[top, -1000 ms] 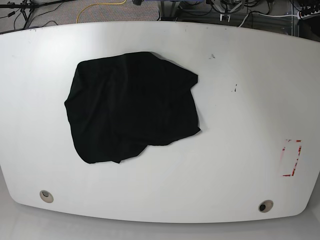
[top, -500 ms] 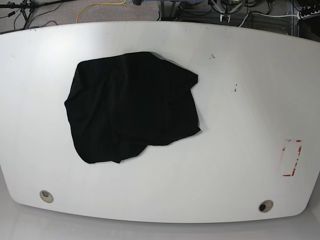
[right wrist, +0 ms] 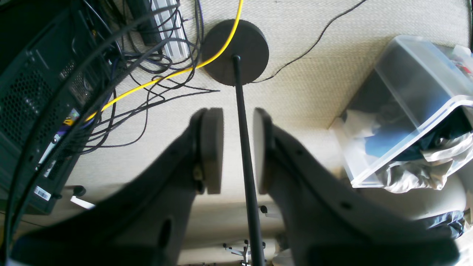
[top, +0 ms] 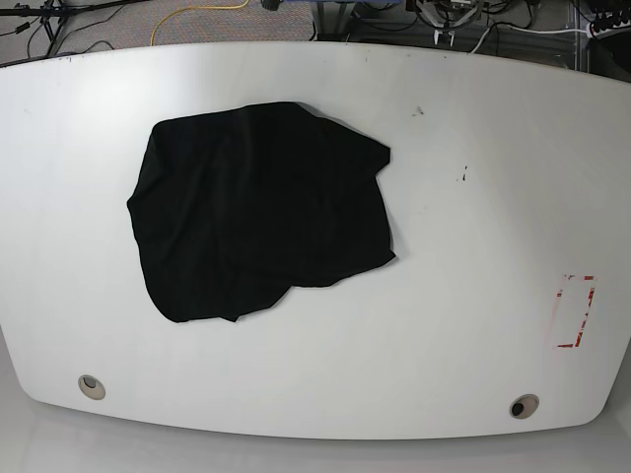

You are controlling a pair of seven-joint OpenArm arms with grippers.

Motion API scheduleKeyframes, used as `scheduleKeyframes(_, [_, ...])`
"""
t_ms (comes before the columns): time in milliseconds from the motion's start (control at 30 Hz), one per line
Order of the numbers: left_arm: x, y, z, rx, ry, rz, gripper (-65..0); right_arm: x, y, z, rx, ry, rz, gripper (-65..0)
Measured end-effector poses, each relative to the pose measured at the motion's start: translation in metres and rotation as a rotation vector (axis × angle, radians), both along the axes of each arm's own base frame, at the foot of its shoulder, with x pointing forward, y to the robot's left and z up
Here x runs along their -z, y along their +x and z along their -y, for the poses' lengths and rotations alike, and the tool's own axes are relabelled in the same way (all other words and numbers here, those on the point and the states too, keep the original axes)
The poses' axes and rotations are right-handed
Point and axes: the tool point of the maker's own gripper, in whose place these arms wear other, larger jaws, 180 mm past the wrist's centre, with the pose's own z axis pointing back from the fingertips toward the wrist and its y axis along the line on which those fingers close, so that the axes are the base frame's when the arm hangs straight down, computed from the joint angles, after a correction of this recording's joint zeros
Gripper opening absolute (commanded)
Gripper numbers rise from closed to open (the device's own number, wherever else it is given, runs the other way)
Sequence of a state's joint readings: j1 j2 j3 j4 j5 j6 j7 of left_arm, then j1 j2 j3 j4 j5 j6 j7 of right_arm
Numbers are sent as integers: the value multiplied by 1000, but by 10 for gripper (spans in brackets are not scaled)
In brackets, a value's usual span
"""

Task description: Fold the T-shirt properly

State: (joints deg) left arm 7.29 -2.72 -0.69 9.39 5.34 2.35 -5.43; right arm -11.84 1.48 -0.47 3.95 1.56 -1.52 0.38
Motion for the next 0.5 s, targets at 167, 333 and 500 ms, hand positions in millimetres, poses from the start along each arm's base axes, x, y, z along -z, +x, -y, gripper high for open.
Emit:
scheduleKeyframes(167, [0, 1, 0, 0, 0, 3, -148, 0, 0, 0, 0, 0, 0, -522])
scheduleKeyframes(333, [0, 0, 0, 1, 0, 1, -156, 0, 0, 0, 0, 0, 0, -522])
scheduleKeyframes(500, [0, 0, 0, 1, 0, 1, -182, 0, -2, 0, -2, 1, -3, -526])
